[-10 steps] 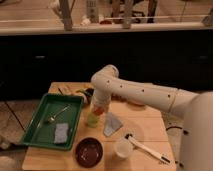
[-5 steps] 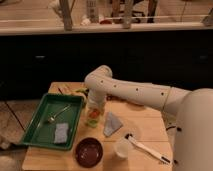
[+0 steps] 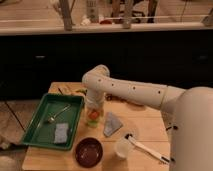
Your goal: Place apple in plastic cup
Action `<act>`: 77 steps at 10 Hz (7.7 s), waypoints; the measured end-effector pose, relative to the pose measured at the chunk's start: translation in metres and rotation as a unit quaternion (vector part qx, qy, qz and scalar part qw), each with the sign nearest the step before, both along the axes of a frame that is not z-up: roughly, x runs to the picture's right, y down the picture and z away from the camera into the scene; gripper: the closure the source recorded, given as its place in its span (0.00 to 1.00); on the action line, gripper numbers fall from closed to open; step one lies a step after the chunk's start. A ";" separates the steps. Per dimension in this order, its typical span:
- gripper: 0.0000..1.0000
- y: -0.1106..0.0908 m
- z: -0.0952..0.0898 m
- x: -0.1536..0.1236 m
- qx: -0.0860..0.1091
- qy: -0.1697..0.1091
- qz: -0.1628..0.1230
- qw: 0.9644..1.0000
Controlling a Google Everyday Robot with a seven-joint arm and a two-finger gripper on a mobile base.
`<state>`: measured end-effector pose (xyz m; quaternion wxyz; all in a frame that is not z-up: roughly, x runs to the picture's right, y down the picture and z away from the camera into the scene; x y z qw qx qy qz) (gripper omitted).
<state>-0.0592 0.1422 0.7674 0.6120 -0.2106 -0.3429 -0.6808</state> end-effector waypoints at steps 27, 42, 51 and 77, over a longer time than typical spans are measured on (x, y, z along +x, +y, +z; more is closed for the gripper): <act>0.20 -0.022 0.010 -0.006 0.002 0.000 0.008 1.000; 0.20 -0.021 0.011 -0.006 0.001 0.000 0.008 1.000; 0.20 -0.021 0.011 -0.006 0.001 0.000 0.008 1.000; 0.20 -0.022 0.010 -0.006 0.002 0.001 0.008 1.000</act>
